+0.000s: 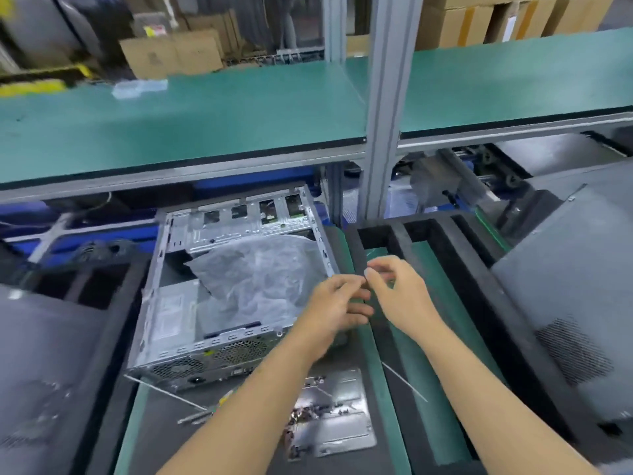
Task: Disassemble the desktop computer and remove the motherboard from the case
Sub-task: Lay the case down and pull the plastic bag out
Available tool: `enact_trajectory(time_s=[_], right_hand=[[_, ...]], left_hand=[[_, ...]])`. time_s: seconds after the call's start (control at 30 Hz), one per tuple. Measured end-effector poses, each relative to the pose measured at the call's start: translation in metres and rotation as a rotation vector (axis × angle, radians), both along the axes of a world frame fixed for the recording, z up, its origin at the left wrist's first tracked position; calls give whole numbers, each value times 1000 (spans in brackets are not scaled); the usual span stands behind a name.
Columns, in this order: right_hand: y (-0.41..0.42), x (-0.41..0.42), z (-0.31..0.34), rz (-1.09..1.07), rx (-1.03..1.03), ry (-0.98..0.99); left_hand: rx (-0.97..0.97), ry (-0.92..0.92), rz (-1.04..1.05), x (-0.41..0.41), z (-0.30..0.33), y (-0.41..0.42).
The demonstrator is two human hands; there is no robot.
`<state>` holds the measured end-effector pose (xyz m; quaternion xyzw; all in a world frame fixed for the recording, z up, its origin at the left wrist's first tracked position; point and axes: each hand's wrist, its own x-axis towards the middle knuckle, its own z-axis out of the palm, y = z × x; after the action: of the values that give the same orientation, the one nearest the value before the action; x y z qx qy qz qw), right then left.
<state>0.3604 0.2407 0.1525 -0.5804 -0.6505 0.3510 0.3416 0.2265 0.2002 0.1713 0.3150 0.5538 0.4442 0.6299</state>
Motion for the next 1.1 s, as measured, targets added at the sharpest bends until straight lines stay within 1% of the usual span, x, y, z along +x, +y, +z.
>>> enact_trajectory(time_s=[0.1,0.2,0.27,0.33,0.43,0.5,0.57,0.63,0.7,0.8,0.83,0.93,1.0,1.03,1.1], right_hand=[[-2,-39,4,105,59,-17],[-3,-77,7,218,110,-106],[-2,-101,7,255,137,-184],[3,-123,4,266,92,-282],[11,-154,-2,254,-58,-446],[14,-171,-8,239,-171,-558],[16,-185,-14,200,-217,-645],[16,-193,-17,133,-145,-767],[14,-194,-16,77,-21,-831],[11,-191,-5,42,118,-781],[11,-189,3,40,154,-721],[13,-179,31,79,231,-459],[15,-168,50,96,177,-315],[17,-163,58,113,120,-246],[23,-154,70,158,-43,-43]], left_hand=[[20,-57,115,-44,1,-12],[42,-80,246,-86,-1,-19],[49,-53,318,-112,-5,-21],[59,29,359,-134,-11,-21],[57,142,411,-160,-18,-20],[42,221,399,-171,-23,-20],[32,322,346,-179,-28,-21],[46,383,275,-182,-31,-21],[69,452,186,-183,-32,-19],[118,629,65,-184,-32,-17],[151,684,40,-185,-31,-17],[310,799,2,-185,-26,-17],[337,906,-41,-184,-18,-16],[345,922,-59,-184,-13,-15],[403,846,-77,-185,-2,-11]])
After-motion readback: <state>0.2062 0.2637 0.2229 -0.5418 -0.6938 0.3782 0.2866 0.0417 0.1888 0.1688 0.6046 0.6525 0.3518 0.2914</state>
